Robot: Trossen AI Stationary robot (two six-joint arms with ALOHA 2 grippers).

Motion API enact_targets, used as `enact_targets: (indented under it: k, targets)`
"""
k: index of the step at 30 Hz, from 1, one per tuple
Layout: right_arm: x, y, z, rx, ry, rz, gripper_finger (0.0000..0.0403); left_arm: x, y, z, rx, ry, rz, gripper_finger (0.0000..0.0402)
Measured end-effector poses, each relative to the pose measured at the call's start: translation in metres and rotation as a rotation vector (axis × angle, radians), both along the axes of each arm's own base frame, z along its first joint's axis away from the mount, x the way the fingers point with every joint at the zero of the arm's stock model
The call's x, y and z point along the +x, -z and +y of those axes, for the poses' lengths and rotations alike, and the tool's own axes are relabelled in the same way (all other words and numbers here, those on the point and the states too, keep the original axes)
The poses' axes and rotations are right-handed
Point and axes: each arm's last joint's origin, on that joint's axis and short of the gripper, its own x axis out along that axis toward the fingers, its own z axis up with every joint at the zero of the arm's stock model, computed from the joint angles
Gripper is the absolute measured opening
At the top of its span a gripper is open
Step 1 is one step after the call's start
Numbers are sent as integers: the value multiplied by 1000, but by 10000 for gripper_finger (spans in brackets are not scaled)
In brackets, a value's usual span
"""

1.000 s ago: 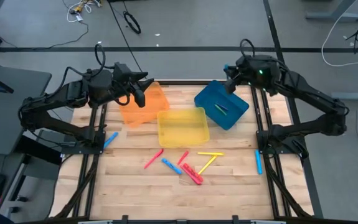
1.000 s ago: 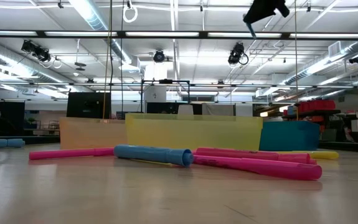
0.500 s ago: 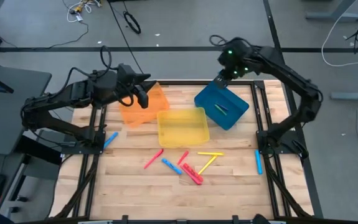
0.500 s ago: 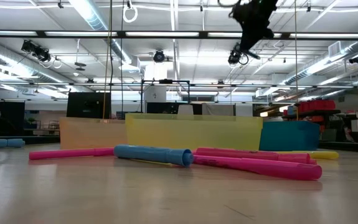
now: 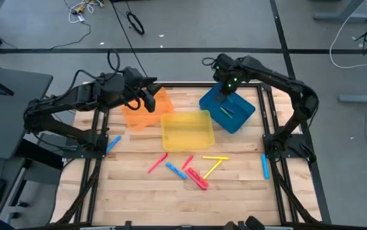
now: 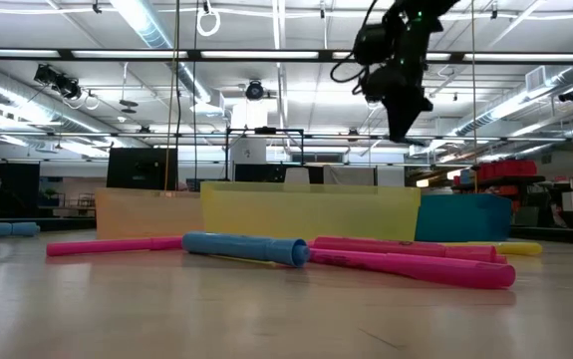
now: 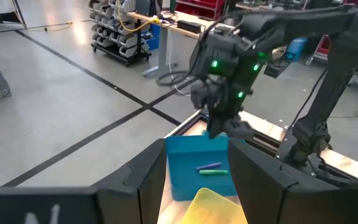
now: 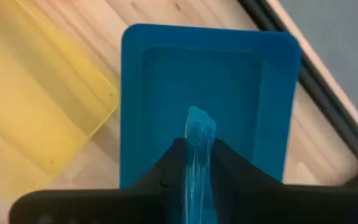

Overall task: Pick & Place Markers
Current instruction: Put the blue pen into the blue bin

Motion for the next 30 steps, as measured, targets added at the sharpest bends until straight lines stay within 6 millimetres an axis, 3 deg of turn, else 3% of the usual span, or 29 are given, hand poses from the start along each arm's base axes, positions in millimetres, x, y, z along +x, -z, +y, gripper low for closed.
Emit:
enact_targets:
  k: [5,14,30]
  targets:
    - [1,37,-3,4,15,-6,45,0,0,0,1,1,2,177]
    - [-12,92,9,117,38,55,45,1,0,-1,-6,25,1,177]
    - [-11,132,13,154,67,9,45,1,0,-1,-6,25,1,177]
